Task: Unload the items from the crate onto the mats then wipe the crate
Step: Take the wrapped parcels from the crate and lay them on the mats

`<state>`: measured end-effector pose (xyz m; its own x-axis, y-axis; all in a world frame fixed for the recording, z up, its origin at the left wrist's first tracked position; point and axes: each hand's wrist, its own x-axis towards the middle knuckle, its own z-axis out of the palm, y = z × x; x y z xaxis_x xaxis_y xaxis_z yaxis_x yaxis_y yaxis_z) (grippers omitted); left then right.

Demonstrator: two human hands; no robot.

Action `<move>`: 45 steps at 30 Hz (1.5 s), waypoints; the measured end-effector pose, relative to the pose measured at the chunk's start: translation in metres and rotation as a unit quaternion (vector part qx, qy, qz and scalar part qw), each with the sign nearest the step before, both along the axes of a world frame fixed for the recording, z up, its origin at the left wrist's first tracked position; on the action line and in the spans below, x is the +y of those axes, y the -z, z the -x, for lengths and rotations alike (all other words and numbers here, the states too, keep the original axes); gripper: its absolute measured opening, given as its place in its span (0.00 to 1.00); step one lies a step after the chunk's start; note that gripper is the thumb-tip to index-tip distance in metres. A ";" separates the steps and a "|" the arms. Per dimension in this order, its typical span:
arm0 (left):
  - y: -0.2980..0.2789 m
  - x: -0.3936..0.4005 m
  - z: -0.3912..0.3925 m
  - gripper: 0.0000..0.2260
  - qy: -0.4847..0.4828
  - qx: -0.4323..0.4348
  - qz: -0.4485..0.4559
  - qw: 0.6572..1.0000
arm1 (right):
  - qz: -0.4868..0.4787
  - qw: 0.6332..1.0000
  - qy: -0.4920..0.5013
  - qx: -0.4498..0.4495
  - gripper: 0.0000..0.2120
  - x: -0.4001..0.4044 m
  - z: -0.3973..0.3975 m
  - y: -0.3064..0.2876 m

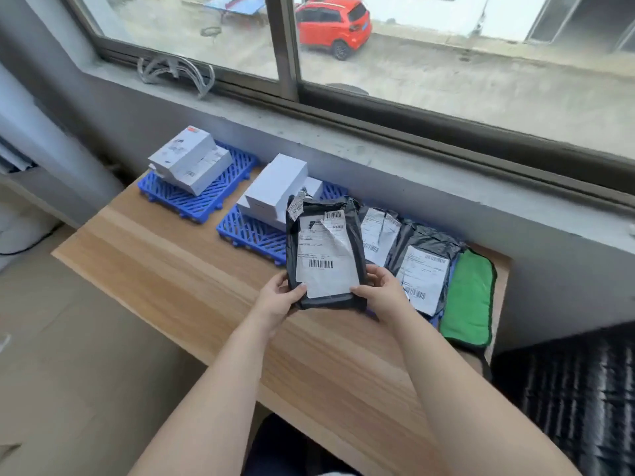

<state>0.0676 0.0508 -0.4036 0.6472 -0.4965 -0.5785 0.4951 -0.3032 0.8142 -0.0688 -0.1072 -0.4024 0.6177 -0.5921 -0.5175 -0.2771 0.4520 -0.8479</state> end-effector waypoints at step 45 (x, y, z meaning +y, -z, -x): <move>0.011 -0.184 -0.113 0.21 0.458 -0.431 -0.126 0.767 | 0.292 0.905 0.099 0.294 0.23 -0.067 -0.033 0.021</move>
<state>0.1806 -0.1328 -0.4146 0.2893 -0.9138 -0.2849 -0.7090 -0.4046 0.5776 -0.0362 -0.1739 -0.4239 0.1893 -0.9393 -0.2860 -0.7199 0.0654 -0.6910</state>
